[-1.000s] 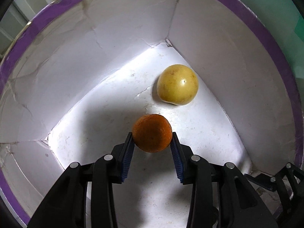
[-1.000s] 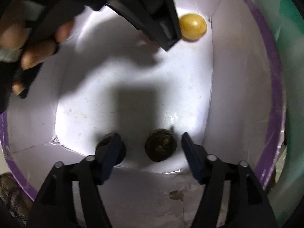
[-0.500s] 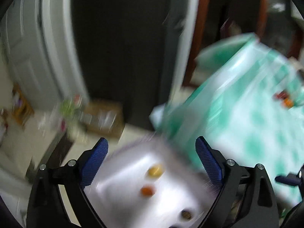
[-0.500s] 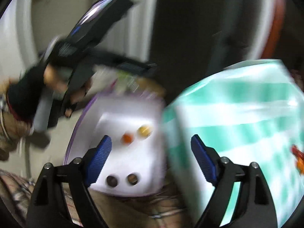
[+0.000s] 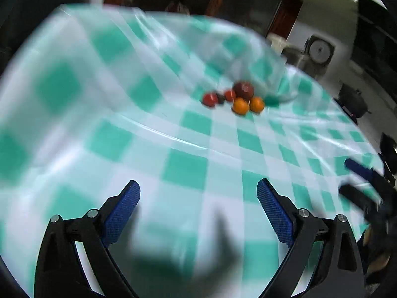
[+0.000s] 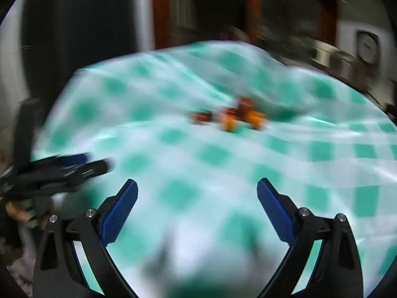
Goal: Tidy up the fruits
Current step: 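Return both tools to the table and grasp a large tangerine with the right tool, then grasp a red cherry tomato with the left tool, then carry the cherry tomato and tangerine over the white box with both tools, then open the right tool dropping the tangerine while the left tool releases the cherry tomato, then move both open tools back over the fruit cluster on the tablecloth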
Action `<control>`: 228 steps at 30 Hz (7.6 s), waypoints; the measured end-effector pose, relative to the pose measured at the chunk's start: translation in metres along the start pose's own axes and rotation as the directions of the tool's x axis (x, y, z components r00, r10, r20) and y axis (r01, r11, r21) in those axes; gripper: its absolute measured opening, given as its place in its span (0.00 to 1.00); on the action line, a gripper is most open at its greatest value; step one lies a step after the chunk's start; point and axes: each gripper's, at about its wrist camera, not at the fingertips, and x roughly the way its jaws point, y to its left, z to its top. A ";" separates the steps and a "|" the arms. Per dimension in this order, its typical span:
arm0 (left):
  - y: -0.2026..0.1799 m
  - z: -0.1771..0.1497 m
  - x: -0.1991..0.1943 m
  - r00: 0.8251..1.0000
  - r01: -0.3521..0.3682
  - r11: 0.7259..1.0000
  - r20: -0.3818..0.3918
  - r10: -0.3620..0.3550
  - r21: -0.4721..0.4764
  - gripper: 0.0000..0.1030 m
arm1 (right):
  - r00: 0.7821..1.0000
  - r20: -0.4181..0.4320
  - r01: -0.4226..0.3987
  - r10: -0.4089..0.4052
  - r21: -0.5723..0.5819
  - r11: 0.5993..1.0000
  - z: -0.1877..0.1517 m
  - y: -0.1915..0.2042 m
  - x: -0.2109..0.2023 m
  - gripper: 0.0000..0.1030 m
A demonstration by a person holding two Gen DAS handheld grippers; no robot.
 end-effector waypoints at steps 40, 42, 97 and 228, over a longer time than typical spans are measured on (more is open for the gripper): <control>-0.009 0.018 0.087 0.991 0.096 0.995 -0.091 -0.093 0.024 0.89 | 0.980 -0.193 -0.013 0.054 0.205 0.979 0.056 -0.079 0.215 0.44; -0.009 0.018 0.087 0.991 0.096 0.995 -0.092 -0.093 0.026 0.89 | 0.981 -0.185 -0.018 0.059 0.215 0.977 0.027 -0.068 0.182 0.44; -0.004 -0.028 0.027 0.998 0.036 0.994 -0.055 -0.031 0.106 0.33 | 0.994 -0.033 -0.096 0.108 0.253 0.963 -0.054 -0.056 0.066 0.44; 0.119 -0.117 -0.232 0.799 -0.553 0.833 0.278 0.534 -0.011 0.86 | 0.976 -0.019 -0.199 0.215 -0.465 0.863 -0.088 0.284 -0.065 0.95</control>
